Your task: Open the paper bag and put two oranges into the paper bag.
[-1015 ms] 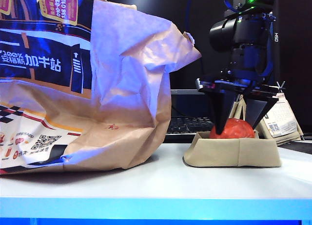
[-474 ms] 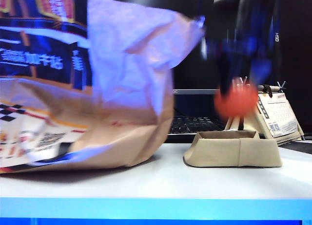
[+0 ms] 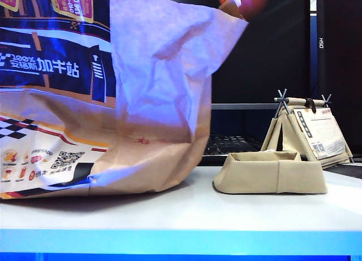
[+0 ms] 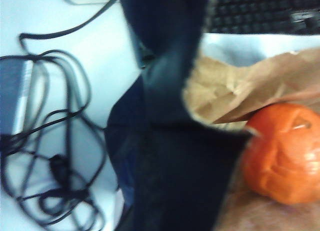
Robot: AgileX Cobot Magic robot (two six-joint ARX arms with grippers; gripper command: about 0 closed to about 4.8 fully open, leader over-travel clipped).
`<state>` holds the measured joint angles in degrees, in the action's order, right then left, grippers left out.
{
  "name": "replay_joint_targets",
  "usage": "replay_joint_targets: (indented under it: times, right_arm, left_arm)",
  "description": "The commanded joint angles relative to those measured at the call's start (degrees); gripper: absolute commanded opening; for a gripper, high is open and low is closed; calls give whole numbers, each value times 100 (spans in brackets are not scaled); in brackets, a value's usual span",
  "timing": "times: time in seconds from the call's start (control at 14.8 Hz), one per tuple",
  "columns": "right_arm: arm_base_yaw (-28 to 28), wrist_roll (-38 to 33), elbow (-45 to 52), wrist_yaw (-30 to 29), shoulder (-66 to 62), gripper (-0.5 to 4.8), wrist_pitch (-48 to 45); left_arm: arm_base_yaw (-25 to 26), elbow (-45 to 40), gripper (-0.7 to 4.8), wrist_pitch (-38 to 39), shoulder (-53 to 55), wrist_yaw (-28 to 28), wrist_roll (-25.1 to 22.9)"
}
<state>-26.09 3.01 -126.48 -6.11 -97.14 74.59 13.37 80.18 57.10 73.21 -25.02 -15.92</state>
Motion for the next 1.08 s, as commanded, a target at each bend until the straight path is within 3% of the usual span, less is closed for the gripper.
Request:
replay_joint_targets:
  times: [0.07, 0.14, 0.61, 1.08]
  right_arm:
    - [-352, -398, -643, -1279, 28, -1, -507]
    - [-533, -590, -656, -1510, 28, -2, -686]
    - [-1637, -643, -634, -1296, -629, -2, 203]
    - [-1864, -647, -649, -1355, -743, -2, 212]
  left_arm:
    - [-28, 22, -6, -70, -15, -474, 7]
    - [-35, 22, -6, -98, -15, -466, 11]
    - [-35, 22, -6, -315, -13, -479, 164]
    - [-35, 22, -6, -461, 109, -452, 468]
